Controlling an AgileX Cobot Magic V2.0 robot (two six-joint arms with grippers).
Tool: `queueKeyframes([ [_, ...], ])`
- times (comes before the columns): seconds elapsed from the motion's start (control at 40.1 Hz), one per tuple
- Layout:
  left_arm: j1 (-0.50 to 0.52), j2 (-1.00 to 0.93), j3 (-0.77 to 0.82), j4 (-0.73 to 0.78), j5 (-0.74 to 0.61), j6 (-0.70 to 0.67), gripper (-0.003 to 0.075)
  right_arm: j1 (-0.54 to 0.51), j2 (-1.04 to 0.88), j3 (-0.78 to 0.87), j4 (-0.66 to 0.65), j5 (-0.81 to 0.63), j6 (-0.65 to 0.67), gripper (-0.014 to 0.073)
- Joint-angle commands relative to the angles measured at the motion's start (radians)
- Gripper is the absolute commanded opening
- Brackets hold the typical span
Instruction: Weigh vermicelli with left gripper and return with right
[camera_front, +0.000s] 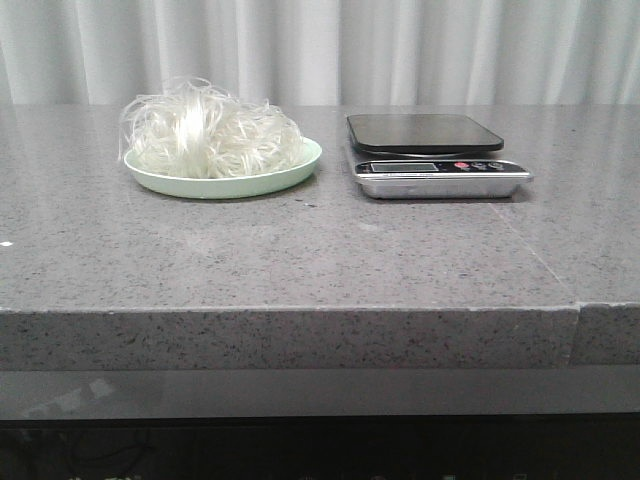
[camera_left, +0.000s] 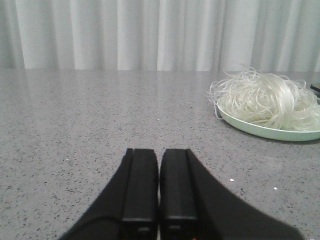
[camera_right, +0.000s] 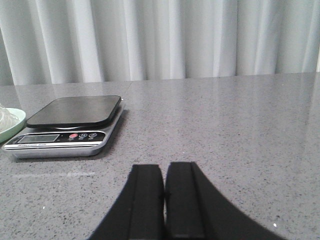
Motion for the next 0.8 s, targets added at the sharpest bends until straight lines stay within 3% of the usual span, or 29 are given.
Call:
queueKeyframes([
  [0.0, -0.007, -0.024, 0.037, -0.001, -0.080, -0.009, 0.0155, -0.005, -0.015, -0.002, -0.005, -0.084, -0.010, 0.0195],
  [0.599, -0.007, -0.024, 0.037, 0.007, -0.109, -0.007, 0.0155, -0.005, -0.015, -0.002, -0.006, -0.088, -0.010, 0.0195],
  [0.773, -0.011, -0.024, 0.010, 0.007, -0.197, -0.007, 0.0155, -0.005, -0.015, -0.056, -0.006, -0.084, -0.010, 0.0195],
])
